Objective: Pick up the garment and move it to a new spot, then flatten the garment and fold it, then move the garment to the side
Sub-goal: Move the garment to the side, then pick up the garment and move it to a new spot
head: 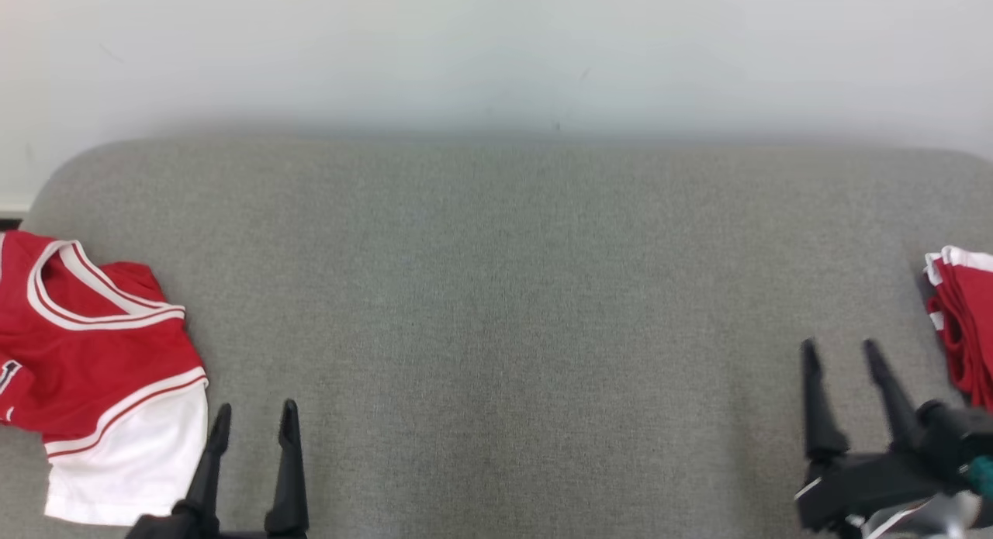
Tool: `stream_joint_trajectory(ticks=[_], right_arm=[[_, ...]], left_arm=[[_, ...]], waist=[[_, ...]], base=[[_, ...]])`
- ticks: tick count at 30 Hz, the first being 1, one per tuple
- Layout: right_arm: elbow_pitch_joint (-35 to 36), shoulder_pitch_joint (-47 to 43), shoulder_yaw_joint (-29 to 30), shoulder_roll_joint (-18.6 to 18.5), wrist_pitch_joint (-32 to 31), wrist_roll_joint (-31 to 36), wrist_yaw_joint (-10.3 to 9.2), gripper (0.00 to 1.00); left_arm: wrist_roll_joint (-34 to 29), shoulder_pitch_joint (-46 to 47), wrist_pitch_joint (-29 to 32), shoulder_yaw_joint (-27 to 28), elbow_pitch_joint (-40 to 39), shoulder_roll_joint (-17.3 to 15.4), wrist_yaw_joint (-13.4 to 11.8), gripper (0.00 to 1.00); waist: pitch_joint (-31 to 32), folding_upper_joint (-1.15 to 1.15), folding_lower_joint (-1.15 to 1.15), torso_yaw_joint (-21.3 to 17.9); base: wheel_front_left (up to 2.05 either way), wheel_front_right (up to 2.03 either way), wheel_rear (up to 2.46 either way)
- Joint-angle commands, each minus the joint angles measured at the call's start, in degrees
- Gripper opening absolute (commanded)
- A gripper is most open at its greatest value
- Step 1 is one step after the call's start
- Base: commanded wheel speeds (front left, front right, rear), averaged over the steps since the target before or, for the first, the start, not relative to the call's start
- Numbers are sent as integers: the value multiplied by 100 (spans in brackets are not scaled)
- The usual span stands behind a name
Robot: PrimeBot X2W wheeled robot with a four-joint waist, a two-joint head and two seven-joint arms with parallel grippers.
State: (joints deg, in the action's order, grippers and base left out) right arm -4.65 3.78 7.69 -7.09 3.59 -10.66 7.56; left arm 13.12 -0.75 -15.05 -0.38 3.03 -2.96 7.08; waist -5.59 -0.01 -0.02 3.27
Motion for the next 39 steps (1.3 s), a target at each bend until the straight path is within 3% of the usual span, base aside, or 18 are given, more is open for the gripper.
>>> stream_joint_trajectory(ticks=[1, 12, 32, 39], right_arm=[[-3, -200, -217, 92, 80, -82, -13, 100], [-378, -694, -918, 338, 258, -153, -13, 100], [-388, -611, -834, 417, 350, -211, -13, 100], [-410, -648, -820, 424, 341, -185, -13, 100]], left_arm=[[-66, -162, -25, -47, 48, 8, 10, 100], [-2, -395, -25, -35, 211, 7, 25, 100], [-80, -347, -24, -161, 264, 8, 32, 100], [-120, -368, -25, -204, 281, 7, 24, 100]], waist=[[348, 1, 2, 0], [570, 1, 2, -221], [550, 1, 2, -255], [563, 1, 2, -56]], base=[[0, 0, 0], [0, 0, 0], [0, 0, 0], [0, 0, 0]])
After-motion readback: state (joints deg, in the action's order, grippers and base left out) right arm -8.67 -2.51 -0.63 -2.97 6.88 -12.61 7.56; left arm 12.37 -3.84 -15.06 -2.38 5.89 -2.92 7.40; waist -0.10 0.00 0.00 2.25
